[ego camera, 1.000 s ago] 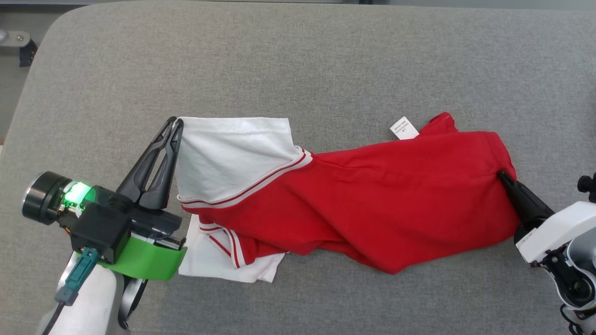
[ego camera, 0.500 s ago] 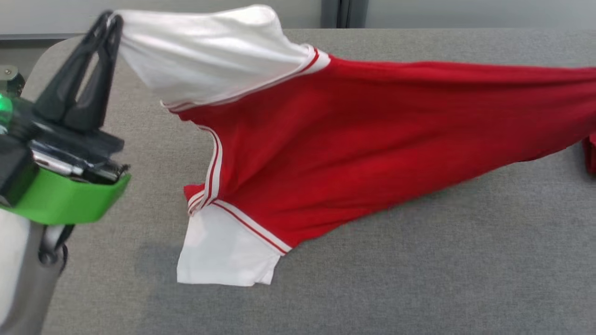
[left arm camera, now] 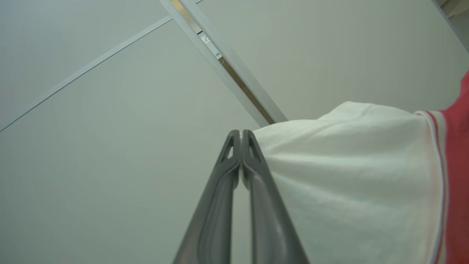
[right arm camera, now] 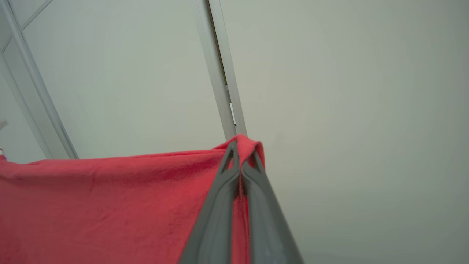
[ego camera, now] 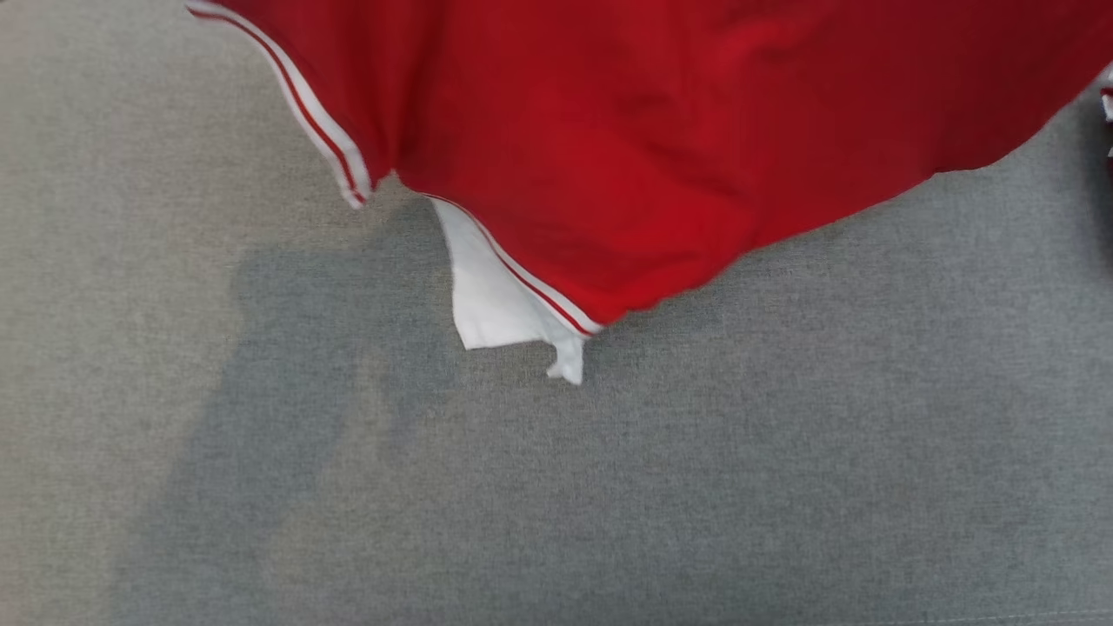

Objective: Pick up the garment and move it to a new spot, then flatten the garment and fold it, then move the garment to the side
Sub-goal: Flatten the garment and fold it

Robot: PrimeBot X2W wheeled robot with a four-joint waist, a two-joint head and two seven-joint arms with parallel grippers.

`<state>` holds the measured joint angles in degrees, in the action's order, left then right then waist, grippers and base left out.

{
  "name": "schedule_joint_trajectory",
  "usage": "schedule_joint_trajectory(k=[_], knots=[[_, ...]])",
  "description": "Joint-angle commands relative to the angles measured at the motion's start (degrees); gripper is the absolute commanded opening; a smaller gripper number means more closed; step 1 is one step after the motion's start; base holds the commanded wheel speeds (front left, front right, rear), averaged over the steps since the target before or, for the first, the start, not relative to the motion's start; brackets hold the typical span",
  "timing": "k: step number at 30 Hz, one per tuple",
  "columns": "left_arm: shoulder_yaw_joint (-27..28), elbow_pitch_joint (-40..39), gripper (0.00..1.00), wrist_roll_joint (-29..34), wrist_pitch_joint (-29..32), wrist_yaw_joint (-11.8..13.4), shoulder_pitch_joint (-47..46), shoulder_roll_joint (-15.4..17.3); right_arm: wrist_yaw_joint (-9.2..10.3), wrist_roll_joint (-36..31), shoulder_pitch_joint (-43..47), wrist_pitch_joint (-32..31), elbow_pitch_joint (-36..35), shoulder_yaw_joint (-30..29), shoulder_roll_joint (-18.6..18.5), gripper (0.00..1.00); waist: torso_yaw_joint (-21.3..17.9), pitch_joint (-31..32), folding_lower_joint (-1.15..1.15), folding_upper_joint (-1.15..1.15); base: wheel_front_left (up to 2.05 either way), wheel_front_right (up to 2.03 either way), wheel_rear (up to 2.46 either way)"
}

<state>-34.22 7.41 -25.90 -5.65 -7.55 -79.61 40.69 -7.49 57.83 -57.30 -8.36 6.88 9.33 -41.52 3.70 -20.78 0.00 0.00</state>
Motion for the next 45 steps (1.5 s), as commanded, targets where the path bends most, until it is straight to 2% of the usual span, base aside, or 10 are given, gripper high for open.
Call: schedule_joint_trajectory(k=[1, 4, 9, 14, 20, 25, 29, 36, 40, 45], knots=[[-1.32, 3.37, 0.00, 0.26, -0.96, 0.24, -4.70, 0.35, 0.01, -2.43, -5.06, -0.82, 2.55, 1.15, 2.09, 0.00, -1.56, -7.30, 0.00, 0.00, 0.00, 0.00, 0.00], [-4.24, 12.59, 0.00, 2.37, -3.87, 0.23, -13.58, -0.49, 0.01, -8.48, -14.90, -0.53, 9.32, 3.49, 7.02, 0.00, -2.39, -11.47, 0.00, 0.00, 0.00, 0.00, 0.00], [-4.59, 25.25, 0.00, 8.89, -9.01, 1.63, -26.68, -4.15, 0.01, -18.12, -28.71, 6.86, 19.63, 5.37, 13.76, 0.00, -3.45, -16.50, 0.00, 0.00, 0.00, 0.00, 0.00], [-1.28, 21.24, 0.00, 13.77, -9.40, 4.75, -30.69, -6.28, 0.01, -23.88, -35.80, 14.10, 25.72, 7.49, 16.53, 0.00, -2.61, -20.47, 0.00, 0.00, 0.00, 0.00, 0.00], [4.45, 10.90, 0.00, 14.96, -9.44, 5.20, -19.67, -7.18, 0.01, -24.45, -34.89, 19.85, 30.01, 11.36, 15.92, 0.00, 0.11, -23.11, 0.00, 0.00, 0.00, 0.00, 0.00], [10.08, 2.77, 0.00, 15.57, -9.45, 4.93, -3.43, -8.74, 0.01, -22.18, -27.75, 22.81, 32.01, 14.65, 15.14, 0.00, 1.82, -21.44, 0.00, 0.00, 0.00, 0.00, 0.00], [14.62, -4.72, 0.00, 16.08, -9.46, 4.46, 10.28, -9.86, 0.01, -19.01, -19.18, 23.57, 29.36, 14.68, 13.39, 0.00, 2.27, -18.12, 0.00, 0.00, 0.00, 0.00, 0.00], [22.34, -14.28, 0.00, 16.66, -9.46, 4.34, 35.83, -11.79, 0.02, -16.49, 2.51, 23.56, 18.76, 6.03, 12.51, 0.00, 1.36, -9.91, 0.00, 0.00, 0.00, 0.00, 0.00], [25.16, -15.43, 0.00, 17.20, -9.46, 3.90, 49.32, -14.40, 0.03, -15.89, 16.47, 23.58, 14.19, 1.89, 14.38, 0.00, 0.82, -4.44, 0.00, 0.00, 0.00, 0.00, 0.00], [27.23, -16.49, 0.00, 17.86, -9.47, 2.97, 61.64, -17.95, 0.04, -16.26, 28.08, 23.58, 10.96, -0.41, 16.25, 0.00, 0.30, 0.69, 0.00, 0.00, 0.00, 0.00, 0.00]])
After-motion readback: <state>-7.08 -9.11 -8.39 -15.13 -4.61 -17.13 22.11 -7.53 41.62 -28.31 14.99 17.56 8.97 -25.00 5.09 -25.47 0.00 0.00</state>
